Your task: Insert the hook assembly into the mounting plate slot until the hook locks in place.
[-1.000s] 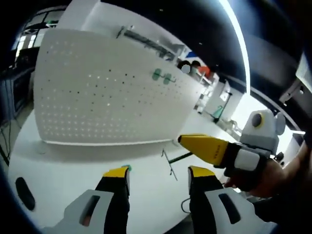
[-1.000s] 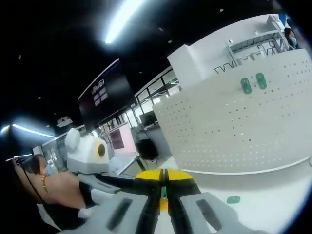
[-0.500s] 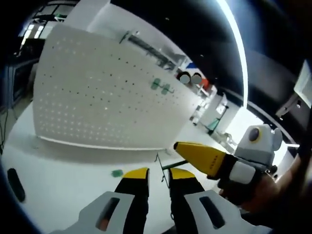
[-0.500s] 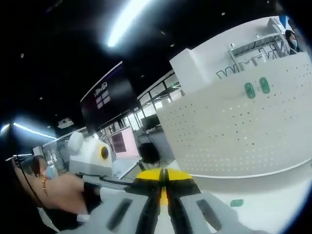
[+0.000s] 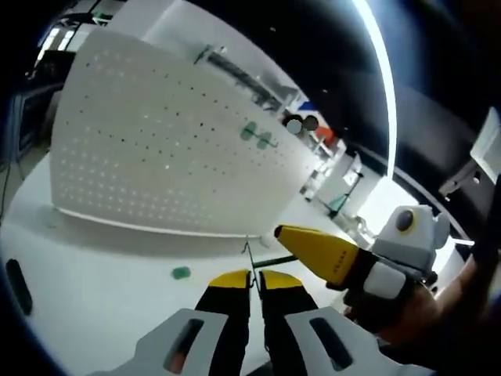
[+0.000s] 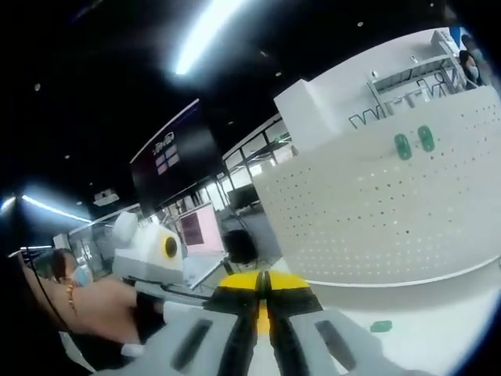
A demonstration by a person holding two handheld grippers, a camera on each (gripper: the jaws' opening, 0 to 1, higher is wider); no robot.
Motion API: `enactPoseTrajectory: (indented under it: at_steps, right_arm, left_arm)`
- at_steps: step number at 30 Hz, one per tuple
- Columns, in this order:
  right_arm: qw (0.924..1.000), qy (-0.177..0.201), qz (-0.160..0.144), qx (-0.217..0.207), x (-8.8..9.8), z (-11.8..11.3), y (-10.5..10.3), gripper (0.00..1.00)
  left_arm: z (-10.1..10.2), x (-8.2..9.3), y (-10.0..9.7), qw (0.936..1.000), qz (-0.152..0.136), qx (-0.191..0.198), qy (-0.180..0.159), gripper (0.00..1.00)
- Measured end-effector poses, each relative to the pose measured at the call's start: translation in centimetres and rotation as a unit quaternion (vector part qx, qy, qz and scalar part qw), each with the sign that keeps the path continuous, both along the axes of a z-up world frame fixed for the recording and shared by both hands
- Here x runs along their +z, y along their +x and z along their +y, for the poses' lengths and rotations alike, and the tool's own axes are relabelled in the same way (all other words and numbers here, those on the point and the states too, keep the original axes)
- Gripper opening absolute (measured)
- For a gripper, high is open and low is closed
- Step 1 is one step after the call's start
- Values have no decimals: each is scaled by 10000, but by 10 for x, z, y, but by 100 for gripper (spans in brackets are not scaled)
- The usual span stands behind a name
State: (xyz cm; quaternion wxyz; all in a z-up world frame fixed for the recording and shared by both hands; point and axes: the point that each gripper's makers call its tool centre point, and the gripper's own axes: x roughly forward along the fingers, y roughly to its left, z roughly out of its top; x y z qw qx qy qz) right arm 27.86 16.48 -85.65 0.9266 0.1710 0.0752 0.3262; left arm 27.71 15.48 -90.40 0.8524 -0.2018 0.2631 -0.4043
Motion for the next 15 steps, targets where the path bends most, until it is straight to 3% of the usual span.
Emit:
enactPoseTrajectory:
  at_steps: [7, 11, 15]
  right_arm:
    - [9997, -44, 152, 174, -3, 6, -3, 1]
    - [9995, 111, 180, 218, 12, -3, 0, 5]
    - [9981, 376, 334, 351, 24, -12, 3, 9]
  left_arm:
    - [9, 2, 4, 9993, -198, -7, 309, 2]
    - [22, -6, 10, 9955, -382, 132, 863, 2]
    - [24, -5, 11, 9943, -483, 161, 939, 2]
